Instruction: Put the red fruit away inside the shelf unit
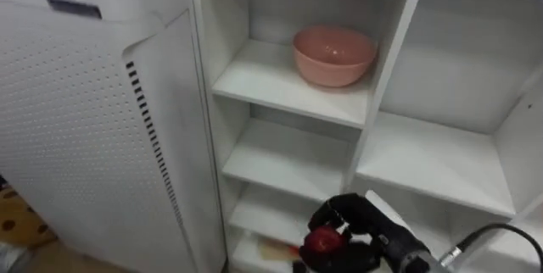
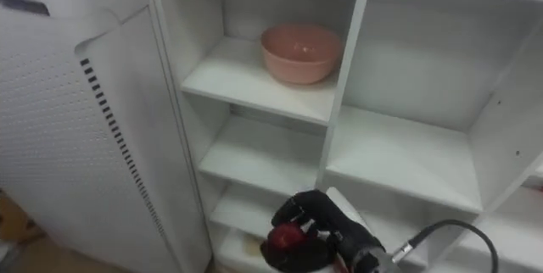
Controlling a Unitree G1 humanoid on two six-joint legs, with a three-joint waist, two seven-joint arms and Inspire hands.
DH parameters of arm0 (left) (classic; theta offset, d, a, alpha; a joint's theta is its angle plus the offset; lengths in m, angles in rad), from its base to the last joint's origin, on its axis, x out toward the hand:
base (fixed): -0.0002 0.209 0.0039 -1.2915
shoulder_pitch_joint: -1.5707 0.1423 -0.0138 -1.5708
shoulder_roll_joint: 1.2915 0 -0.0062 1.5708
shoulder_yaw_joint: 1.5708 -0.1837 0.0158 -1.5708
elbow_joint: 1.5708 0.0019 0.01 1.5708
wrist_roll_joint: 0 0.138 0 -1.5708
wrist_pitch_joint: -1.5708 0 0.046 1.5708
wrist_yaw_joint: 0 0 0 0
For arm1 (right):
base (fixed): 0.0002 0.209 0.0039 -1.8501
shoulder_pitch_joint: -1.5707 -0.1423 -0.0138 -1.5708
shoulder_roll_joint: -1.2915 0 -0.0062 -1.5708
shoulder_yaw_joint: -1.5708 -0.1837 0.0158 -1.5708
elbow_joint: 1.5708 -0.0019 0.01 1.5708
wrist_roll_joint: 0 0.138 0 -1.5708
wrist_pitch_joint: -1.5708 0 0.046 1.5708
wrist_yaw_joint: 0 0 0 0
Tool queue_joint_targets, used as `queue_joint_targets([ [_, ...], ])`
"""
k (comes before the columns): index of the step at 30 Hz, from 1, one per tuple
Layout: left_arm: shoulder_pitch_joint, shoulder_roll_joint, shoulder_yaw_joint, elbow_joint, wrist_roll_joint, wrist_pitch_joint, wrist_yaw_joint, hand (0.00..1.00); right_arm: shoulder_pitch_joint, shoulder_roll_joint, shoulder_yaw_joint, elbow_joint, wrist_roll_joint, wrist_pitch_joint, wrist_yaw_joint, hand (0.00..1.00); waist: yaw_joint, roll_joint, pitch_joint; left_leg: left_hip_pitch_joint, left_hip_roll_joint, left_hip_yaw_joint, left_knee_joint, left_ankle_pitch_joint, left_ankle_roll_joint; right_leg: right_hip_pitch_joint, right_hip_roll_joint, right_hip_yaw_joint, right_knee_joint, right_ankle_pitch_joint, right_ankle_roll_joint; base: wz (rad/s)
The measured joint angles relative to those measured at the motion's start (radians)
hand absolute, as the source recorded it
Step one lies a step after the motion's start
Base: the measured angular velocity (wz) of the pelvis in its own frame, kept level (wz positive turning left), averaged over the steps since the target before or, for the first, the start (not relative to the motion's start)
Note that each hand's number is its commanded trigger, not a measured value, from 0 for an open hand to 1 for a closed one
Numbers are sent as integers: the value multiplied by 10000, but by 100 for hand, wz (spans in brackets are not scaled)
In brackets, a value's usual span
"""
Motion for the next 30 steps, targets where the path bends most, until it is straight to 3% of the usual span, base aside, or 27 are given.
queue_joint_targets([
  [4,73,66,-16,33,-90,-77,184,0,-55,-61,0,110,-175,-12,-498,100,148,-6,-7,-1231,1,-2,584,118,-179,-1345,-271,-78,964,-205,-213,2],
  [11,461,215,-186,-93,-1171,-125,604,0,-502,-313,11,896,-431,-109,-951,100,299,-35,-30,-2212,89,-61,719,443,-288,-2224,-404,-360,1324,-148,-418,14],
  [14,649,309,-229,-202,-1536,-122,636,0,-856,-651,26,1185,-521,-156,-1511,100,382,-115,-82,-2774,83,-67,815,529,-246,-2777,-460,-397,1458,-103,-482,5],
  [18,713,491,-372,-313,-1866,-95,657,0,-1689,-1165,127,2342,-609,-172,-2149,100,520,-248,-79,-3355,43,-63,920,684,-244,-3301,-585,-486,1645,-38,-433,11],
  [21,882,734,-418,-594,-1965,55,653,0,-2350,-1609,243,2743,-798,-99,-2515,100,609,-442,-83,-3842,54,-77,953,752,-242,-3787,-585,-495,1703,30,-513,1],
  [23,1045,808,-328,-1027,-1967,234,656,0,-2753,-1948,398,3101,-877,-82,-2993,100,686,-477,-68,-4074,26,-115,1050,764,-207,-3996,-608,-514,1805,31,-578,6],
  [25,1160,1084,-363,-1503,-2034,283,644,0,-3125,-2288,525,3371,-990,-4,-3603,100,756,-631,-13,-4362,21,-127,1092,780,-197,-4254,-653,-557,1914,-12,-649,11],
  [30,1324,1466,-431,-2125,-2025,603,624,0,-4013,-2662,923,4101,-1465,373,-4541,100,792,-878,41,-5019,13,-207,1436,750,-156,-4831,-762,-657,2257,-157,-765,5],
])
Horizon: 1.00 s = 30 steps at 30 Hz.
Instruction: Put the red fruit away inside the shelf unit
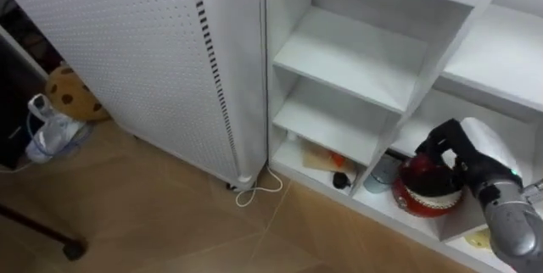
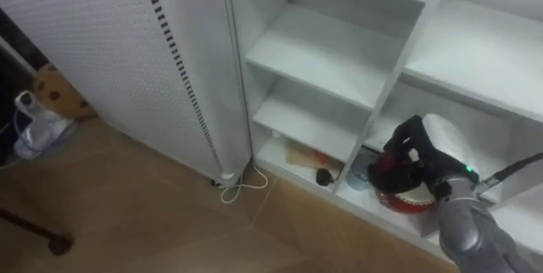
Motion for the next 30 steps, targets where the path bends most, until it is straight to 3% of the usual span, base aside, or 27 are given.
queue_joint_targets([
  [2,83,12,-11,-147,-8,84,1,0,-179,-15,32,182,-6,113,-281,100,-19,-71,29,-191,-14,2,134,-60,5,-156,-106,-57,160,-81,-44,3],
  [6,106,36,-53,-173,-12,272,11,0,-683,-260,465,713,292,448,-747,100,-44,-151,10,-718,30,-26,483,-167,22,-548,-172,-155,438,-249,-63,7],
  [8,146,127,-90,-191,-15,382,15,0,-1035,-458,769,928,497,493,-925,100,-99,-151,11,-901,21,-66,562,-173,23,-691,-186,-186,508,-260,-66,2],
  [12,362,498,-93,-378,-20,656,77,0,-1615,-489,860,1507,629,676,-1621,100,-284,-153,12,-1085,6,-137,660,-175,28,-772,-218,-287,544,-274,-46,3],
  [16,362,706,-111,-404,-20,661,212,0,-1781,-507,864,1888,934,806,-2196,100,-281,-162,17,-1107,6,-136,661,-190,51,-790,-253,-284,544,-303,6,1],
  [25,364,758,-106,-821,-18,845,524,0,-1944,-725,1164,2318,1890,1049,-2913,100,-277,-202,33,-1269,10,-124,879,-286,115,-922,-321,-263,717,-371,17,0],
  [26,364,755,-120,-847,-18,845,581,0,-1973,-729,1163,2351,2034,1079,-2953,58,-275,-206,35,-1271,11,-124,896,-295,119,-921,-321,-261,728,-372,18,-3],
  [27,369,747,-130,-874,-17,852,681,0,-2021,-737,1163,2430,2291,1083,-3076,0,-264,-208,36,-1278,12,-124,958,-325,122,-921,-319,-254,763,-382,23,0],
  [30,416,749,-124,-1047,-9,910,855,0,-2045,-739,1158,2736,2800,1093,-3250,0,-215,-209,36,-1290,8,-120,1152,-420,147,-923,-346,-192,933,-478,65,0],
])
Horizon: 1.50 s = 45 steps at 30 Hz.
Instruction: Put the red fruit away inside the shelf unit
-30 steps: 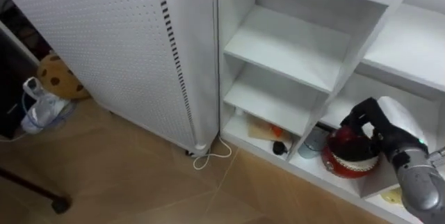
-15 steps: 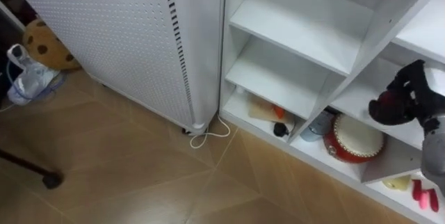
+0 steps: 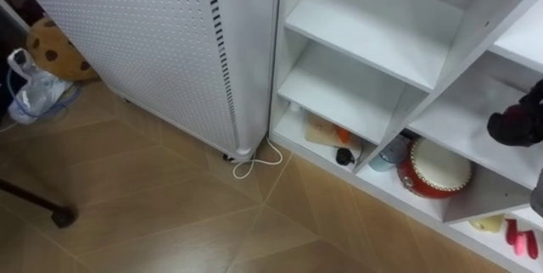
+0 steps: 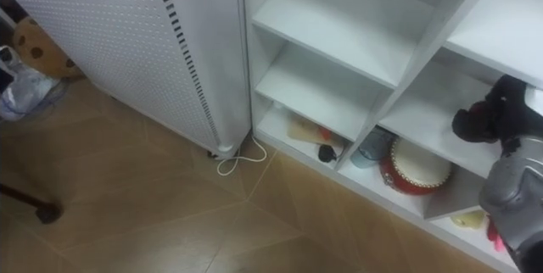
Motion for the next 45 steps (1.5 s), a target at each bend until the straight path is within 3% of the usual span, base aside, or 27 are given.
queue_joint_targets([
  [3,34,12,4,-7,-9,128,110,0,5,1,3,53,316,32,-69,0,46,1,0,-9,-27,10,186,-100,4,-18,-41,67,185,-94,34,2],
  [5,34,14,1,-12,-10,143,199,0,4,1,3,154,408,80,-232,0,57,1,0,-7,-176,9,200,-103,8,-26,-143,62,282,-142,30,9],
  [17,316,62,0,-12,-249,186,311,0,4,0,3,308,942,99,-629,0,268,15,-7,-29,-166,6,366,-189,27,-34,-146,81,382,-182,33,0],
  [27,345,91,45,-161,-405,184,307,0,3,-224,-25,296,1134,91,-1145,0,460,368,-73,-66,-190,55,452,-277,93,-45,-269,90,459,-273,126,1],
  [32,415,157,47,-149,-603,150,227,0,98,-231,-17,180,1125,90,-1163,0,500,396,-78,136,-247,157,369,-292,112,62,-248,216,446,-278,154,0],
  [38,548,194,-6,-130,-862,-72,101,0,677,-230,-2,-155,1042,41,-883,0,515,534,-45,727,-276,232,155,-317,109,591,-291,236,291,-314,192,0],
  [40,582,187,-169,72,-1147,-131,-84,0,1379,-228,3,-661,638,5,-430,0,616,697,-33,1253,-138,248,25,-404,103,1169,-96,224,-21,-286,257,-12],
  [44,598,45,-128,513,-1397,-139,-289,0,2672,-232,-28,-1789,-826,-31,334,0,697,780,-55,2168,-103,395,-393,-488,71,1977,-50,264,-444,-279,316,-13],
  [45,591,-11,-134,526,-1391,-147,-330,0,3199,-231,-19,-2180,-1365,-98,633,0,760,817,-69,2437,-6,412,-537,-489,68,2248,113,292,-668,-237,377,-12],
])
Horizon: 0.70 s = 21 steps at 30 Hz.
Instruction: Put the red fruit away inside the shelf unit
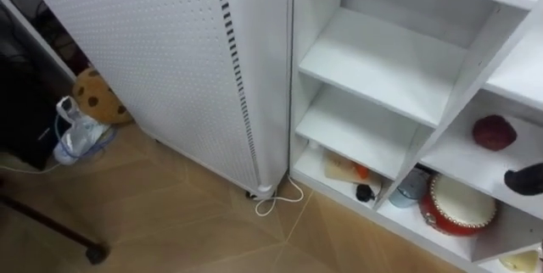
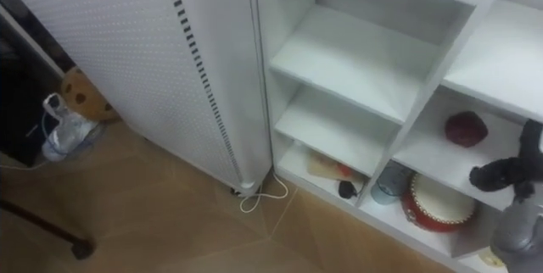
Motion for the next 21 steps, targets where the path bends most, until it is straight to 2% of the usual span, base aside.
queue_joint_targets([
  [1,-4,-14,-28,8,-13,-91,-103,0,516,41,19,-392,-374,-71,349,0,75,31,4,251,57,-11,-142,-17,-29,259,153,13,-233,43,36,-12],
  [2,-14,-28,-40,16,-10,-134,-160,0,774,81,46,-574,-580,-84,518,0,79,49,8,387,55,-26,-223,-11,-41,404,162,-24,-325,55,37,0],
  [4,-173,-156,-69,153,-13,-338,-280,0,2069,178,326,-1111,-1188,-248,1149,0,88,191,2,999,61,-83,-592,2,-67,1084,282,-129,-788,104,99,8],
  [5,-233,-192,-104,240,-14,-416,-281,0,2362,228,411,-1111,-1386,-307,1315,0,105,240,-7,1150,61,-103,-701,6,-75,1263,316,-169,-928,125,132,6],
  [7,-522,-379,-122,553,85,-533,-281,0,3587,814,433,-1121,-2322,-254,2049,0,207,311,-69,1705,83,-99,-1294,96,-141,1828,478,-239,-1601,321,183,-3],
  [8,-637,-445,-122,673,100,-562,-282,0,3839,970,434,-1111,-2456,-257,2238,0,224,319,-71,1835,84,-95,-1430,129,-156,1943,521,-239,-1766,386,187,-13],
  [9,-818,-558,-124,866,102,-615,-290,0,4322,1277,438,-1103,-2641,-276,2594,0,227,371,-108,2073,99,-93,-1697,192,-174,2178,624,-243,-2083,508,212,-6],
  [13,-896,-863,-72,1070,270,-1079,-268,0,5544,2308,408,-373,-2971,-454,3395,0,-216,489,-214,3418,15,-4,-3039,515,-147,3531,810,-435,-3462,915,358,4],
  [14,-883,-928,-14,1122,388,-1119,-265,0,5688,2443,399,-245,-2989,-484,3477,0,-286,509,-246,3649,10,10,-3244,551,-149,3766,839,-469,-3689,986,384,-4],
  [15,-875,-1062,-10,1258,450,-1166,-233,0,6064,2668,384,-49,-3009,-495,3535,0,-386,555,-334,4142,5,16,-3639,610,-151,4303,951,-514,-4202,1124,453,0],
  [16,-739,-1194,22,1281,609,-1221,-129,0,6469,2898,284,139,-3113,-542,3562,0,-549,560,-393,4715,1,120,-4076,670,-129,4859,1021,-518,-4708,1243,541,0],
  [17,-636,-1265,40,1265,725,-1246,-91,0,6660,2995,147,143,-3245,-589,3560,0,-594,571,-410,5010,-5,189,-4290,694,-122,5154,1045,-529,-4946,1313,582,-5],
  [19,-171,-1454,71,1247,1279,-1280,-27,0,7291,3319,-247,553,-3434,-761,3546,0,-1039,589,-526,6155,-121,295,-5139,803,-92,6340,1137,-603,-5919,1512,773,3],
  [21,91,-1650,350,1166,1448,-1284,129,0,7692,3543,-675,839,-3347,-767,3547,0,-1296,531,-589,6895,-194,382,-5542,813,-86,7045,1168,-606,-6456,1621,893,0],
])
